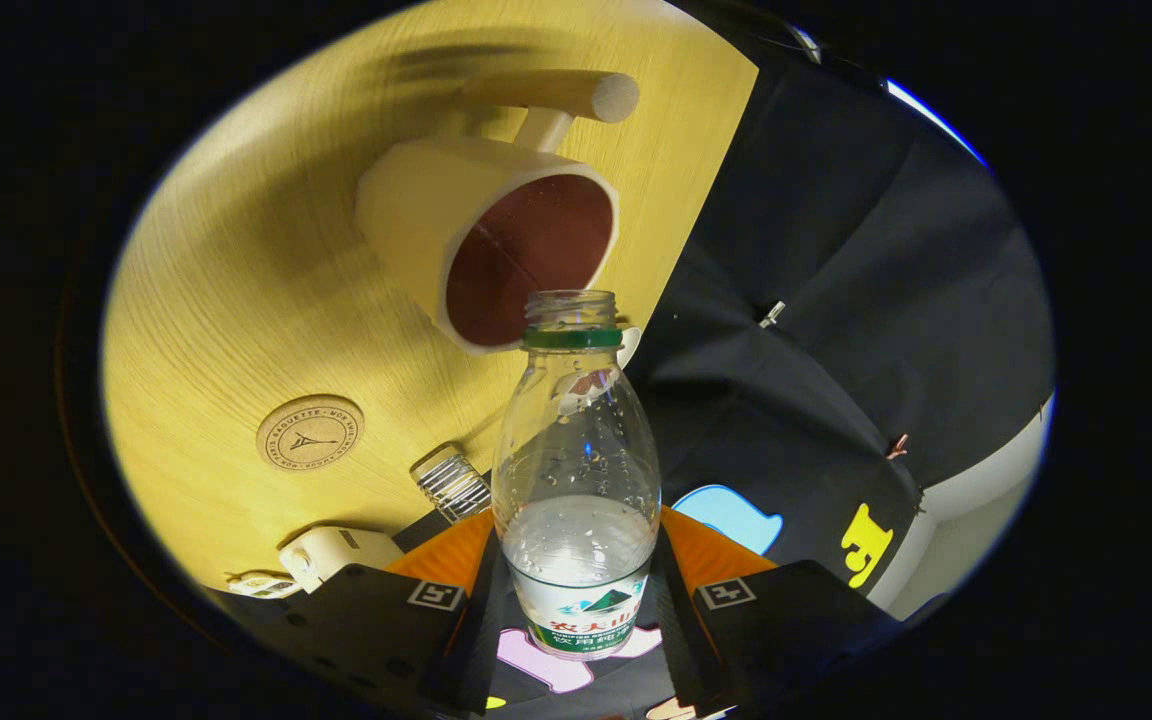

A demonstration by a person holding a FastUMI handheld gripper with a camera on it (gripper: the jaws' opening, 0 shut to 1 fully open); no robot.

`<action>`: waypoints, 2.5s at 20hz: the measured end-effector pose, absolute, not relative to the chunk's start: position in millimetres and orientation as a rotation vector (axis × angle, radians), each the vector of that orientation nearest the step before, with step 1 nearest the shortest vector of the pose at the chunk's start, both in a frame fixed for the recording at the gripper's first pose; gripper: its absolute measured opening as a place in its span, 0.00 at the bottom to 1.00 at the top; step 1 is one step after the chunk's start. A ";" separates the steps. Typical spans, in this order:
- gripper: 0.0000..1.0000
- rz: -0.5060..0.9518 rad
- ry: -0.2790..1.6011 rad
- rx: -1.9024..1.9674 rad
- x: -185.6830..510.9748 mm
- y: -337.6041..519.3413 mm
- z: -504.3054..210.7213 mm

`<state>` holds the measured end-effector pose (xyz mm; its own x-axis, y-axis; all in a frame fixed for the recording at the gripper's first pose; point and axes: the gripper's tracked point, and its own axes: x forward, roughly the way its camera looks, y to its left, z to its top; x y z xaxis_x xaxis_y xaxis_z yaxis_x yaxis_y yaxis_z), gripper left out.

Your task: Take the bottle from table, then pour the juice into the cup, finally place the bottle on the coaster

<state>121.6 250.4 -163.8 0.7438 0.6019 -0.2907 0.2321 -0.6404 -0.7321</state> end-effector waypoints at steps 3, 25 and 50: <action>0.69 0.695 -0.649 -2.276 123.1 253.5 -162.8; 0.70 0.638 -0.038 -1.624 121.1 202.4 -144.4; 0.70 0.709 0.253 0.002 176.4 180.8 -113.2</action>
<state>176.4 180.8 -113.2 0.7302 0.6439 -0.2287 -0.6433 0.7606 0.0876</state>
